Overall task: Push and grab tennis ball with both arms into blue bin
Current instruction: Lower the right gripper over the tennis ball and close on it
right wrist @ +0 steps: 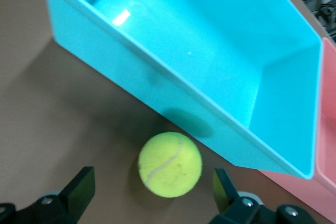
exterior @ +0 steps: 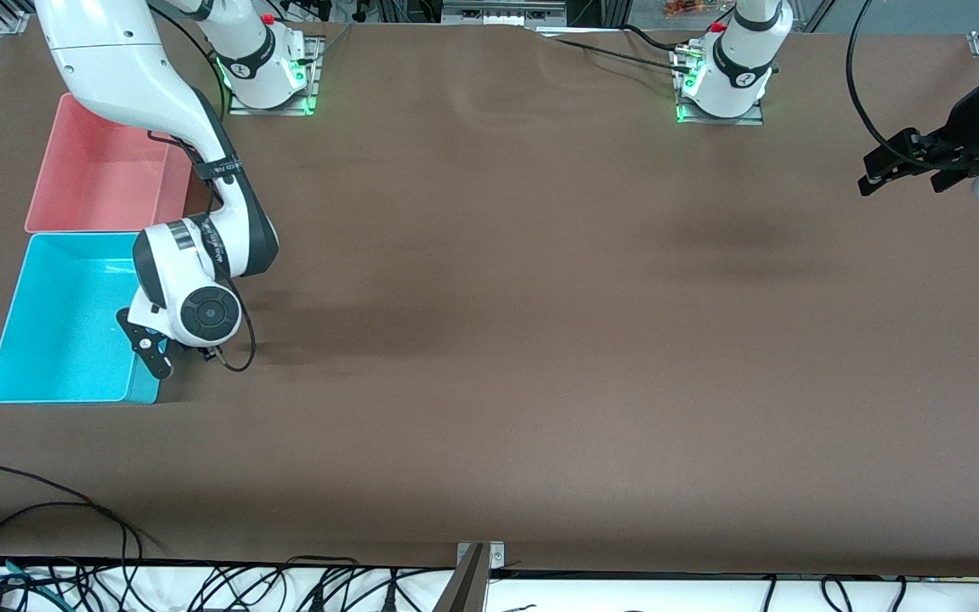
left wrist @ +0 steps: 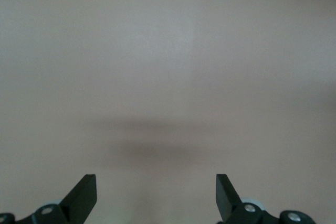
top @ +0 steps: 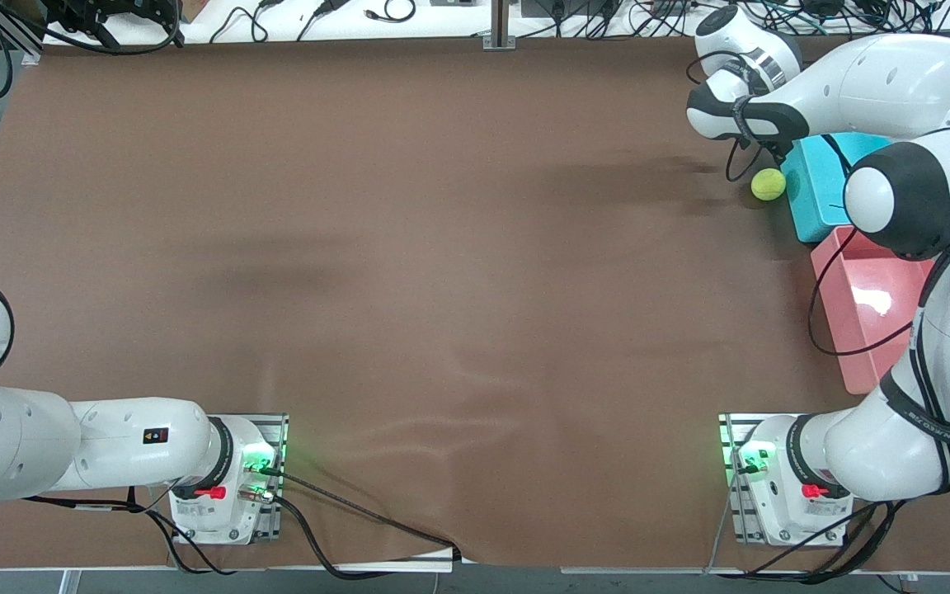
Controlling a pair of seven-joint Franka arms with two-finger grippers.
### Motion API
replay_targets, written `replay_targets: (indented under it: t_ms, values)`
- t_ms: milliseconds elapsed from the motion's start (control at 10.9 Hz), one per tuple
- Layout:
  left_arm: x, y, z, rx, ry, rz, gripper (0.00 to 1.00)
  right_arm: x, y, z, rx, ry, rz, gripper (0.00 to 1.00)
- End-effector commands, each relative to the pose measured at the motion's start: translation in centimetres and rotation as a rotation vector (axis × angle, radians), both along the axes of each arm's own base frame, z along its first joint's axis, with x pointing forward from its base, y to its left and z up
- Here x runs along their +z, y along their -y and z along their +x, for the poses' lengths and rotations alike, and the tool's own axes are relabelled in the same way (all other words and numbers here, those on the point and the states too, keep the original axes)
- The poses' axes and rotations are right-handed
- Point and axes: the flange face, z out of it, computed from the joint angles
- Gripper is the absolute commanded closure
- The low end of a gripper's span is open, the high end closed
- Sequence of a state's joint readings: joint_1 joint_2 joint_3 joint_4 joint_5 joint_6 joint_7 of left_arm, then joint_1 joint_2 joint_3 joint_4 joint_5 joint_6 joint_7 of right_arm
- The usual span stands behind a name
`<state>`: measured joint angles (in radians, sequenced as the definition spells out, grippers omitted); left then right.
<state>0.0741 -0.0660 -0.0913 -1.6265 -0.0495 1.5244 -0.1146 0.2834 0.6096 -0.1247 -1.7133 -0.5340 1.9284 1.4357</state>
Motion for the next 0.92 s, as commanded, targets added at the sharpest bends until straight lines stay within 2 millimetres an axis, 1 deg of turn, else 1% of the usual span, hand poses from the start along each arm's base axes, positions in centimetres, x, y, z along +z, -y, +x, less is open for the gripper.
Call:
replay_targets:
  t_ms: [0, 183, 275, 459, 550, 642, 825]
  values:
    - [0.5, -0.1, 0.3, 0.004, -0.009, -0.009, 0.0, 0.3, 0.3, -2.4, -0.014, -0.014, -0.046, 0.0]
    - [0.5, -0.7, 0.3, 0.015, -0.009, -0.009, 0.0, -0.4, 0.6, -3.5, -0.036, -0.002, -0.044, 0.0]
    - [0.5, -1.0, 0.3, 0.021, -0.008, -0.009, 0.0, -1.4, 0.7, -4.3, -0.035, -0.002, -0.037, 0.0]
    - [0.4, -1.2, 0.4, 0.024, -0.01, -0.008, 0.0, -2.8, 0.8, -4.8, -0.034, 0.057, -0.044, 0.0]
    - [0.4, -1.3, 0.4, 0.025, -0.01, -0.008, 0.0, -3.5, 1.2, -5.3, -0.023, 0.06, -0.052, 0.0]
    - [0.3, -1.3, 0.4, 0.024, -0.011, -0.003, 0.0, -4.1, 2.2, -5.4, -0.027, 0.076, -0.055, 0.0]
    - [0.2, -1.1, 0.5, 0.01, -0.014, 0.046, 0.0, -4.7, 2.8, -5.3, -0.022, 0.091, -0.073, 0.0]
